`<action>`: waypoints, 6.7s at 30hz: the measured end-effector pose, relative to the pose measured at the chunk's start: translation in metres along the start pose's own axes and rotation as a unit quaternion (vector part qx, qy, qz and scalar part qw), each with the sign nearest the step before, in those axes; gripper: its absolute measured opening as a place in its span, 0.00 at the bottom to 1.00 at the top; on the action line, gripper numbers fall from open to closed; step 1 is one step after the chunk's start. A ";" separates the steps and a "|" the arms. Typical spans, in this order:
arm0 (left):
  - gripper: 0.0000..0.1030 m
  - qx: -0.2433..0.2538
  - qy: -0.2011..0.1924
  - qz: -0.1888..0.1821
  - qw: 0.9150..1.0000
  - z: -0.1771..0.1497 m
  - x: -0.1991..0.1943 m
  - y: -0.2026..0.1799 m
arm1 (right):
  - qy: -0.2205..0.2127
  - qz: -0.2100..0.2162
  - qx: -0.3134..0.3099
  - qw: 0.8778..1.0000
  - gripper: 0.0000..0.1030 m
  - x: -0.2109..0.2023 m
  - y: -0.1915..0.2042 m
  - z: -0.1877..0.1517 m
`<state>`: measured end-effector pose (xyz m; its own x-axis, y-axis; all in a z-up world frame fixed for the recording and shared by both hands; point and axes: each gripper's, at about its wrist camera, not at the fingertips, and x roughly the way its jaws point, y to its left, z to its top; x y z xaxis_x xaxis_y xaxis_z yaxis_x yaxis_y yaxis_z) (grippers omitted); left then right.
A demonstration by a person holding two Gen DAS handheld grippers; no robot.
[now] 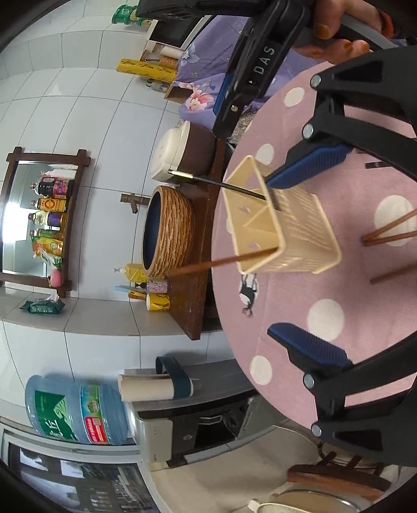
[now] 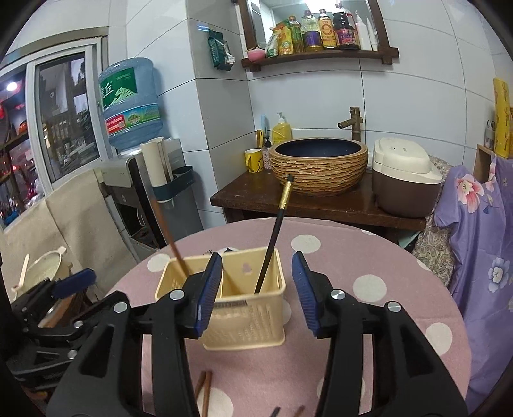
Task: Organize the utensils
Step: 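Open the left tool while the right tool opens, dropping chopsticks into holder, then grasp a brown chopstick with the right tool while the left tool approaches another, then close the left tool on a brown chopstick, then carry both held brown chopsticks up over the cream utensil holder, then open the left tool while the right tool opens, dropping chopsticks into holder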
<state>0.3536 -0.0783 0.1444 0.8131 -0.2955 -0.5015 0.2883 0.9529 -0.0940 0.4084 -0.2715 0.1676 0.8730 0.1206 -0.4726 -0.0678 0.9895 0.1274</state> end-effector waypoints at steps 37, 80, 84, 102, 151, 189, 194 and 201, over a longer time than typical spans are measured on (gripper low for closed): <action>0.67 0.044 0.102 0.076 0.991 -0.143 -0.024 0.025 | 0.254 0.056 -0.074 0.963 0.40 0.037 0.064 -0.202; 0.16 0.019 0.234 0.041 0.971 -0.117 0.099 0.016 | 0.268 0.042 0.021 0.962 0.10 0.091 0.021 -0.163; 0.14 0.022 0.228 0.050 0.972 -0.117 0.101 0.014 | 0.268 0.039 0.020 0.962 0.10 0.091 0.022 -0.163; 0.09 -0.041 0.162 0.017 0.986 -0.098 0.067 0.025 | 0.235 0.067 0.061 0.968 0.09 0.076 0.018 -0.145; 0.08 -0.043 -0.104 -0.057 0.992 0.093 -0.098 0.013 | -0.023 0.125 0.019 0.992 0.08 -0.072 0.021 0.063; 0.09 -0.095 -0.057 0.020 0.994 0.047 0.044 0.017 | -0.030 -0.013 0.062 0.998 0.08 0.055 -0.016 0.033; 0.59 -0.099 -0.058 0.006 0.993 0.037 0.030 0.020 | -0.024 -0.006 0.062 0.998 0.45 0.049 -0.016 0.021; 0.78 -0.093 -0.005 -0.030 0.995 0.001 0.009 0.024 | -0.025 -0.028 0.039 0.999 0.48 0.019 -0.013 -0.001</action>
<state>0.3683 -0.0585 0.1389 0.8020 -0.3527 -0.4820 0.2391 0.9292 -0.2819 0.4251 -0.2823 0.1561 0.8977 0.0589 -0.4366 0.0185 0.9851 0.1708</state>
